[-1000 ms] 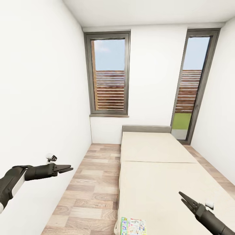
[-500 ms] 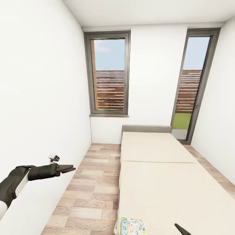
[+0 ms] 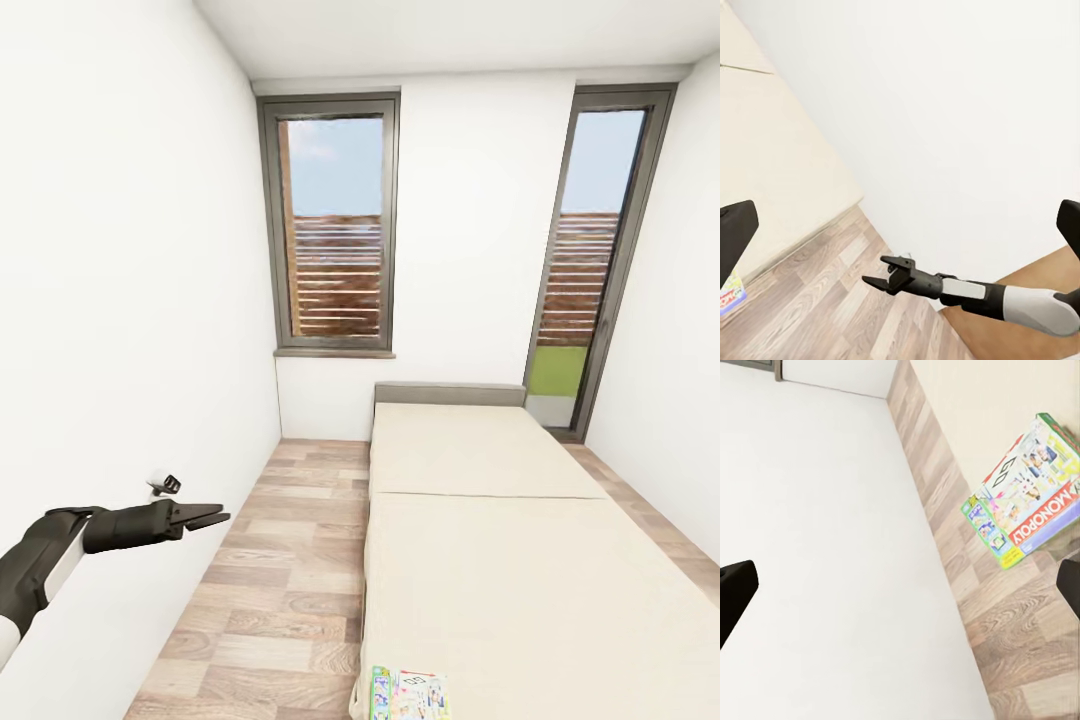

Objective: Put all the toys in the child's room - the three board games (two on the bed and one on the table), the two jigsaw puzzles on the table, and the tennis ball on the table - inside the toy box on the table in the child's room.

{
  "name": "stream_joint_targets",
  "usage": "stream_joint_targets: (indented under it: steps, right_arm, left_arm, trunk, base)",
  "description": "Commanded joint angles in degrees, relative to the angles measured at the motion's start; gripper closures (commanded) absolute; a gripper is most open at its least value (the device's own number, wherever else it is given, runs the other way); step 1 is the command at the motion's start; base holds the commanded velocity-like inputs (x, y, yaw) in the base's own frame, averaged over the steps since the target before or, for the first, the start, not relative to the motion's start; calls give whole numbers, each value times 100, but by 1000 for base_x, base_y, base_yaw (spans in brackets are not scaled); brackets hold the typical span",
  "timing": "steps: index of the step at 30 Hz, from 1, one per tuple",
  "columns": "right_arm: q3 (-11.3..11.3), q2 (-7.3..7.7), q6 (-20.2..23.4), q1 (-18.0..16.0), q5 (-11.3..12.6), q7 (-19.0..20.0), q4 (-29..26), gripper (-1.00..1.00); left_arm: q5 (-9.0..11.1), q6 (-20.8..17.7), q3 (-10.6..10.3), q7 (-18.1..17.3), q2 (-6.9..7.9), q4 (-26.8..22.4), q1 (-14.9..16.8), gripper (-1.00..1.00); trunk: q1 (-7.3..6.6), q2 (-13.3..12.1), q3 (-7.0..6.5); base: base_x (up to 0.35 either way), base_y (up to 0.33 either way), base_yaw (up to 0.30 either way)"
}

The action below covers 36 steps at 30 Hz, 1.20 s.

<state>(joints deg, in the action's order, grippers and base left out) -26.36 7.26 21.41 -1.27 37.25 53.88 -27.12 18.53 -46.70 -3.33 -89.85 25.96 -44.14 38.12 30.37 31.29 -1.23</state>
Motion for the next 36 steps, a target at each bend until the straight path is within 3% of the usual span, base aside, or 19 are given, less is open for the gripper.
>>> stream_joint_targets:
  steps: [1,8,19,30,36]
  right_arm:
    - [-11,-10,-13,-4,22,7,29,-100]
    - [30,-55,-404,-11,-131,-12,117,-100]
    - [65,-73,-585,-13,-221,-74,142,-100]
    - [64,-100,-669,-13,-214,-540,200,-100]
    - [62,-199,-796,-13,-214,-938,225,-100]
  left_arm:
    - [25,-66,-24,-15,10,5,3,-100]
    - [27,-87,-20,-15,20,6,3,-100]
    - [28,-100,-17,-15,16,10,5,-100]
    - [34,-102,-18,-15,-9,10,7,-100]
    - [36,-102,-18,-15,-22,9,8,-100]
  trunk:
    - [24,45,20]
    - [178,326,146]
    - [420,767,343]
    - [661,1208,541]
    - [793,1449,649]
  base:
    - [0,0,0]
    - [0,0,0]
    - [0,0,0]
    - [0,0,0]
    - [0,0,0]
